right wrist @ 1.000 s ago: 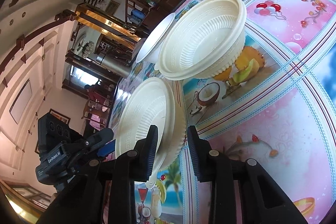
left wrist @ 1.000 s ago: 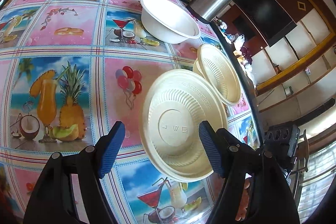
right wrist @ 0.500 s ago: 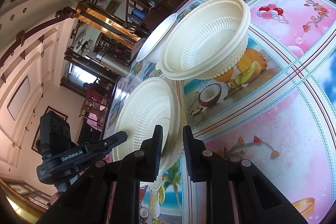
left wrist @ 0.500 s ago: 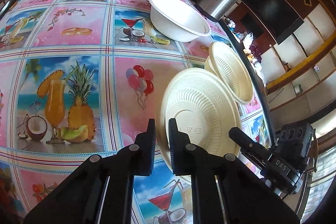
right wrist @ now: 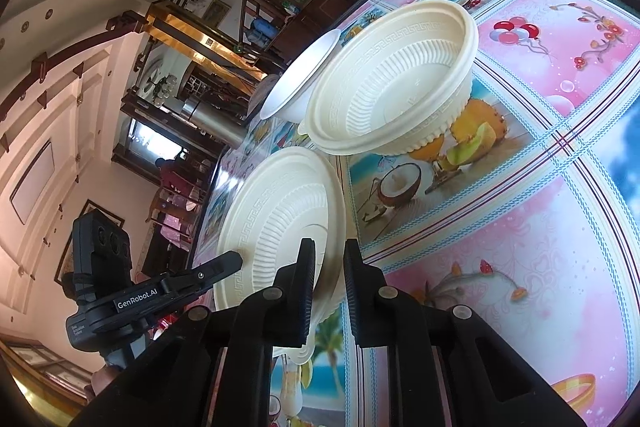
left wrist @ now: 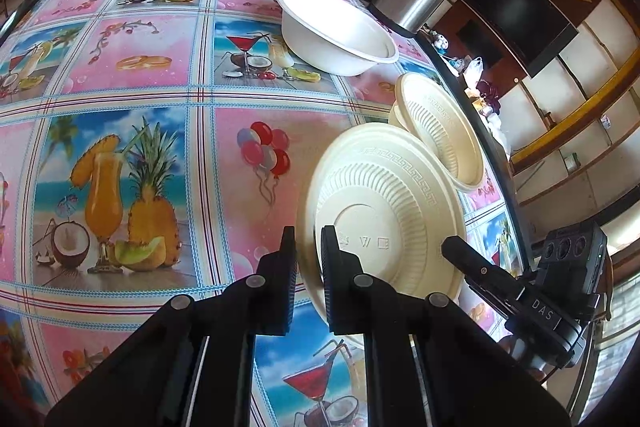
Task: Organize plates and bowls
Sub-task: 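Carry the cream bowl with the left tool over the red plate stack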
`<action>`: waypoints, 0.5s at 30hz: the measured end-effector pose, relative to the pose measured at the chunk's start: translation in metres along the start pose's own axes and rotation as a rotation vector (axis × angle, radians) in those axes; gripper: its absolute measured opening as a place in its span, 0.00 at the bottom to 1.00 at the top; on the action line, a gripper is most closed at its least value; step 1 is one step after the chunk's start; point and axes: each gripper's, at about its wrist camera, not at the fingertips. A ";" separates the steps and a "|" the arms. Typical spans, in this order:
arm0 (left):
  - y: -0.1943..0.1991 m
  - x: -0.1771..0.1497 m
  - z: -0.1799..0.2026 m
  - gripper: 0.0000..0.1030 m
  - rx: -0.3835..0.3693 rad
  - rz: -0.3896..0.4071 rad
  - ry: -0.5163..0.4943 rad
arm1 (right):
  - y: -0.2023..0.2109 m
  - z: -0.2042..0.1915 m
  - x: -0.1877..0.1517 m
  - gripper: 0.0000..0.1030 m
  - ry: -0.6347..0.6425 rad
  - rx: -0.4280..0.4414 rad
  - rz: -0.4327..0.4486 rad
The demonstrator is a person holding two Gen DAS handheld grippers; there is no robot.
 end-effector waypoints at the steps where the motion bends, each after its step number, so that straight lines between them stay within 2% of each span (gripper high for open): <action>1: 0.000 -0.002 0.000 0.09 0.006 0.006 -0.003 | 0.001 -0.001 -0.001 0.14 -0.001 -0.001 0.001; 9: 0.013 -0.025 -0.007 0.10 0.053 0.057 0.008 | 0.005 -0.002 -0.003 0.13 -0.019 0.025 -0.009; 15: 0.028 -0.042 -0.015 0.11 0.116 0.098 0.002 | 0.001 -0.012 -0.011 0.11 -0.018 0.035 -0.038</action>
Point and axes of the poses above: each gripper's, at about its wrist camera, not at the fingertips, and y roughly against the way its jaws point, z to its right, x to its top, and after that the axes turned 12 degrees about y, right-handed
